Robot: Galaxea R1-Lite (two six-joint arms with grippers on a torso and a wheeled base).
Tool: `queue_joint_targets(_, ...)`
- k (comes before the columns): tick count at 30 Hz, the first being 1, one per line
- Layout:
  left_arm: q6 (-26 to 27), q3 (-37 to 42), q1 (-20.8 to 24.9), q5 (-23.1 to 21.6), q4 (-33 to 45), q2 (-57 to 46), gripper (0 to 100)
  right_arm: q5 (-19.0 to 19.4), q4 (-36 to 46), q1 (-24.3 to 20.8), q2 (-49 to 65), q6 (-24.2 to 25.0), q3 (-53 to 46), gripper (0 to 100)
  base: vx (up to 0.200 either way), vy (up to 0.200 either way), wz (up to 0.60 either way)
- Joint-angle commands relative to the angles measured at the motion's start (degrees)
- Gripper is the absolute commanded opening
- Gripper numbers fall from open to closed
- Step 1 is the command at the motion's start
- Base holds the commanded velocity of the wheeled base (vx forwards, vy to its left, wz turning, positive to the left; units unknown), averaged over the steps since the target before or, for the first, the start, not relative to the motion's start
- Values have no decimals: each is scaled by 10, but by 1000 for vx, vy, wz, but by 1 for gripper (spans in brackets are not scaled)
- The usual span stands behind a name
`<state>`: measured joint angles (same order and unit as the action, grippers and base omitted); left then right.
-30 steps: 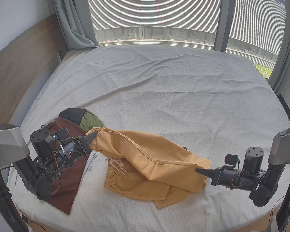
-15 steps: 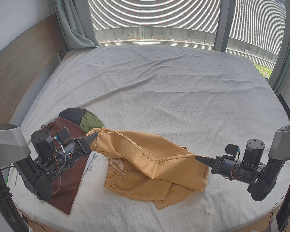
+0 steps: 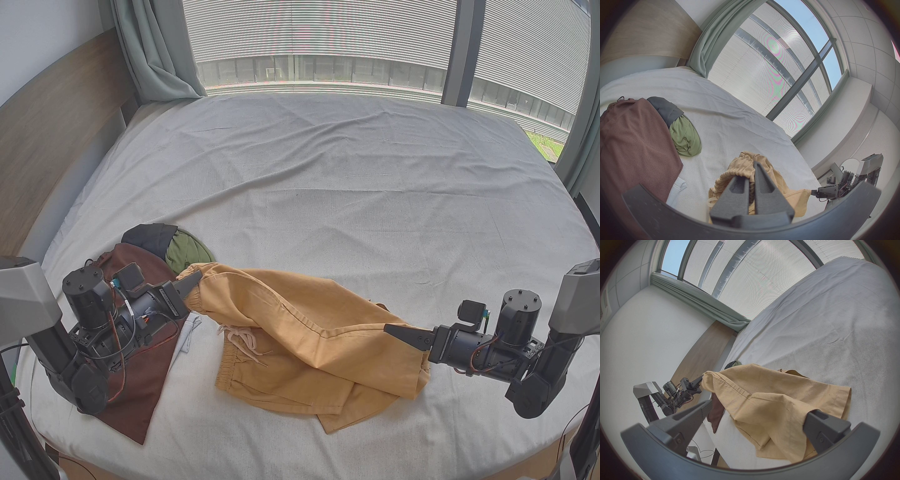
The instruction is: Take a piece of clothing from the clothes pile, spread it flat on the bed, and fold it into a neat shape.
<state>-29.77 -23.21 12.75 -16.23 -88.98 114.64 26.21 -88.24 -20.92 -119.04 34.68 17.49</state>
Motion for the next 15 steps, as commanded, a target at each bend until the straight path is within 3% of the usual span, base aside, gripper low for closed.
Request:
queue_joint_targets(1, 0, -1, 0, 0, -1, -1, 0, 0, 0, -6, -4, 5, 5, 100, 0, 0, 0)
queue_joint_targets(12, -1, -3, -1, 0, -1, -4, 0, -2, -1, -12, -26, 7, 19, 100, 0, 0, 0)
queue_joint_targets(13, -1, -3, -1, 0, -1, -4, 0, -2, -1, -12, -26, 7, 19, 0, 0, 0, 0)
queue_joint_targets(15, -1, -3, -1, 0, -1, -3, 0, -2, -1, -10, -25, 7, 19, 0, 0, 0, 0)
